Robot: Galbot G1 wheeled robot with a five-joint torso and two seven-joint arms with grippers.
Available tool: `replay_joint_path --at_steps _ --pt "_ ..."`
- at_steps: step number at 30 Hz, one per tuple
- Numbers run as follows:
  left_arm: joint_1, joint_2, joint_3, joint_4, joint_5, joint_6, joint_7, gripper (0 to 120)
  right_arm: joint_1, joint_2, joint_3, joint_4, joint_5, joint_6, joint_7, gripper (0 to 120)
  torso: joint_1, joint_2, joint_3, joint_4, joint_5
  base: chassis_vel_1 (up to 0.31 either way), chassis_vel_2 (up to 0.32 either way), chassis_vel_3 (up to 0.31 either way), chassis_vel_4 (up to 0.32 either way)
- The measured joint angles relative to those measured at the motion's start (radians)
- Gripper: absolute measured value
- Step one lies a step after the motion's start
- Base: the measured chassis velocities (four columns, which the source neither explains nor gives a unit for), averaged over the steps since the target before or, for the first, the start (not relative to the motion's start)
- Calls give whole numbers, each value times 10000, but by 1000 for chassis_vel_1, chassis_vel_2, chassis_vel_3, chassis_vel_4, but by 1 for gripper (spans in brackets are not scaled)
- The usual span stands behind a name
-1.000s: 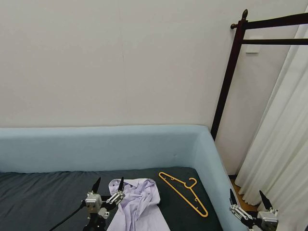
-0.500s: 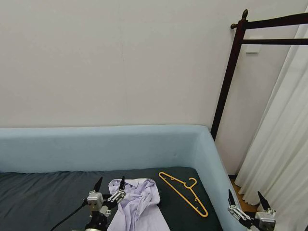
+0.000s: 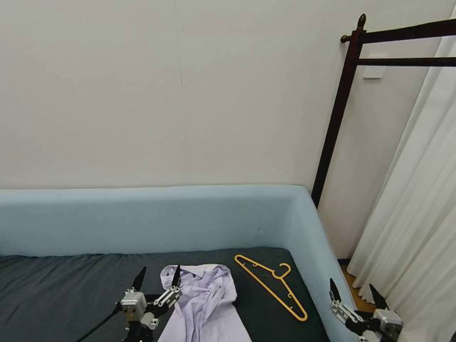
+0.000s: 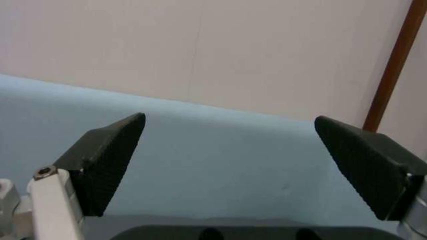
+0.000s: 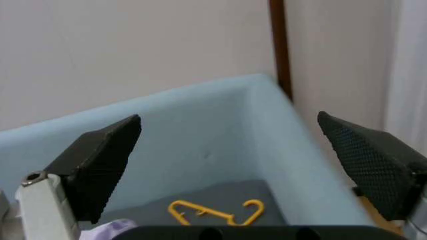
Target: Pick up the clothes from the sofa and hang them on the clothes hanger.
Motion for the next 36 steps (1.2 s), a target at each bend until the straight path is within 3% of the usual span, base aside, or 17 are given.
replay_joint_path --at_steps 2,5,11,13,18,21,24,25,29,36 --pt "63 33 -174 16 50 -63 41 100 285 -309 -185 -34 503 -215 -4 100 0 1 0 1 0 0 0 0 0" --pt "202 27 -933 315 350 -225 69 100 1573 -1045 -1048 -651 2523 -950 -96 100 0 0 0 0 0 0 0 0 0" --pt "546 -109 -1731 475 495 -301 191 100 3407 -1241 -2463 -2060 4646 -1681 -244 100 0 0 1 1 1 0 0 0 0" --pt "674 -218 -2221 570 675 -383 279 100 4754 -1054 -3408 -3170 5142 -2154 -228 100 0 0 1 0 -1 0 0 0 0" --pt "696 -302 -2909 892 933 -384 314 100 6722 -390 -4851 -5724 4270 -2397 -355 100 1 -1 2 3 0 0 0 0 0" --pt "679 -314 -3059 1010 1040 -377 314 100 7138 -161 -5128 -6391 3934 -2410 -472 100 1 -1 2 2 -3 0 0 0 0" --pt "669 -337 -3400 1375 1156 -340 319 100 8142 650 -5605 -8474 2769 -2398 -1104 100 2 -1 3 0 -2 0 0 0 0" --pt "669 -337 -3400 1375 1156 -340 319 100 8142 650 -5605 -8474 2769 -2398 -1104 100 2 -1 3 0 -2 0 0 0 0" --pt "684 -472 -3642 1598 1190 -453 316 100 8865 1836 -5673 -10543 1203 -1903 -2013 100 2 -1 1 0 -2 0 0 0 0" --pt "782 -565 -3775 1599 1284 -670 308 100 9155 2811 -5595 -12177 -289 -1355 -2079 100 1 -1 1 2 -3 0 0 0 0"
